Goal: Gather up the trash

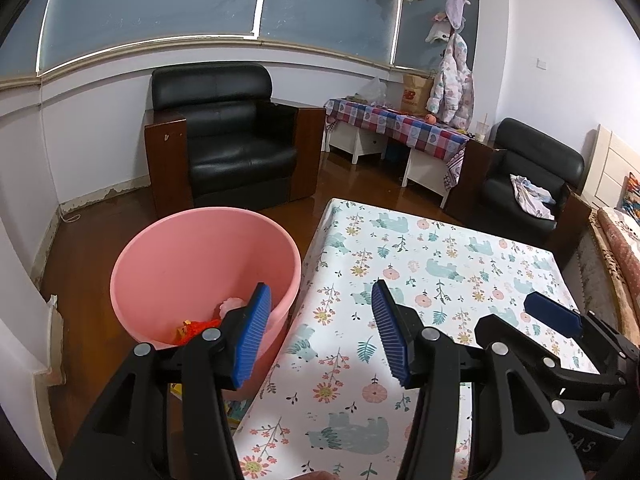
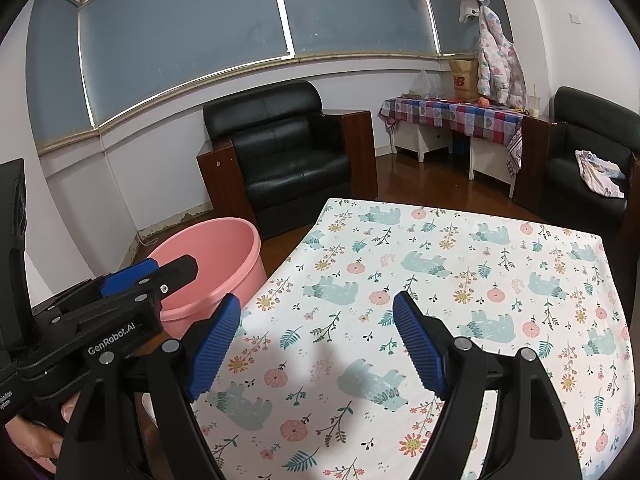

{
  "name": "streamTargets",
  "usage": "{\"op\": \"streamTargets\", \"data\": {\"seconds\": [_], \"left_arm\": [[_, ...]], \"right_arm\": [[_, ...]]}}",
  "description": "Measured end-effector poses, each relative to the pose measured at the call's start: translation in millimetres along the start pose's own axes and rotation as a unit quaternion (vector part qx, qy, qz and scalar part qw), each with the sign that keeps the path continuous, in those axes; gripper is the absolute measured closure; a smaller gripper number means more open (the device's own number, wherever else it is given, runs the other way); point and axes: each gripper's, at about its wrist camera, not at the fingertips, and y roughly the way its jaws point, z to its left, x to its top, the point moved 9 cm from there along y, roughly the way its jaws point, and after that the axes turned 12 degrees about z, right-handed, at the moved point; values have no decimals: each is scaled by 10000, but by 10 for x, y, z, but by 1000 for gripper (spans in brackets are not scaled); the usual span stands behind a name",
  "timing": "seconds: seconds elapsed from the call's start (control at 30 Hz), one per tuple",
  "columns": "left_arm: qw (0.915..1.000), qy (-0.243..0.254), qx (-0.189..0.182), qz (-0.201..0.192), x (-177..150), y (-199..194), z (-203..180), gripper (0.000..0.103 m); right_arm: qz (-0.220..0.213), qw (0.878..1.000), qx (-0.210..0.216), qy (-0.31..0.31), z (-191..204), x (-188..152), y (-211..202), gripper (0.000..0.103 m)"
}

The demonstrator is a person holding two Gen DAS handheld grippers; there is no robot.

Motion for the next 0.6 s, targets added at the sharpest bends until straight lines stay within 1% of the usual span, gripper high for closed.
{"op": "streamTargets", "data": {"seconds": [0.6], "left_arm": [[10000, 9, 27, 87, -7, 88, 37, 50]], "right_arm": [[70, 10000, 4, 34, -35, -26, 110, 26]]}}
